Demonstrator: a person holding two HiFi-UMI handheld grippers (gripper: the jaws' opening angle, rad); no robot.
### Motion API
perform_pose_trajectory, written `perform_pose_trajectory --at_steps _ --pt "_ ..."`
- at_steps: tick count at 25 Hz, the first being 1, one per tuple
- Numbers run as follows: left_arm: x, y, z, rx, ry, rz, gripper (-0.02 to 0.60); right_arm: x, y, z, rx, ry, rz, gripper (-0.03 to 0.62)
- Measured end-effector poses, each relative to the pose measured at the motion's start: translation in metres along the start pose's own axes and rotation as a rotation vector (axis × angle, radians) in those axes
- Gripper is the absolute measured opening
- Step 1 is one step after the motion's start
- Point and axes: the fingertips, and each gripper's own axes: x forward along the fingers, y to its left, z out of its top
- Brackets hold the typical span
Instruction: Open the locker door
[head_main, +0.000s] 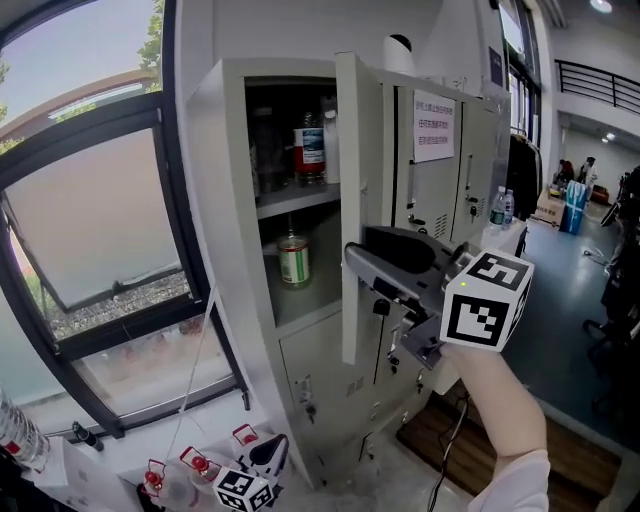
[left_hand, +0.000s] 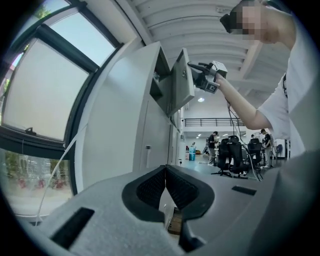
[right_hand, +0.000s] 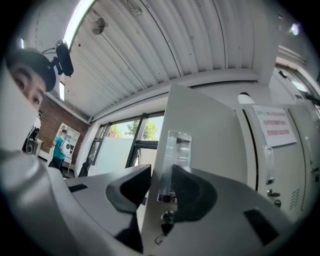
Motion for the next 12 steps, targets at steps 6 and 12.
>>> perform_pose_trajectory --at_steps 6,12 --pt "0.031 -0.023 0.005 0.038 -0.025 -0.105 0.009 -0.041 -0.013 0.007 -0.044 0.014 -0.085 0.13" --pt "0.057 -0.071 0.005 0.033 0.008 -0.237 0.009 -0.088 -0.031 0.015 -0.074 0.047 -0.204 0.13"
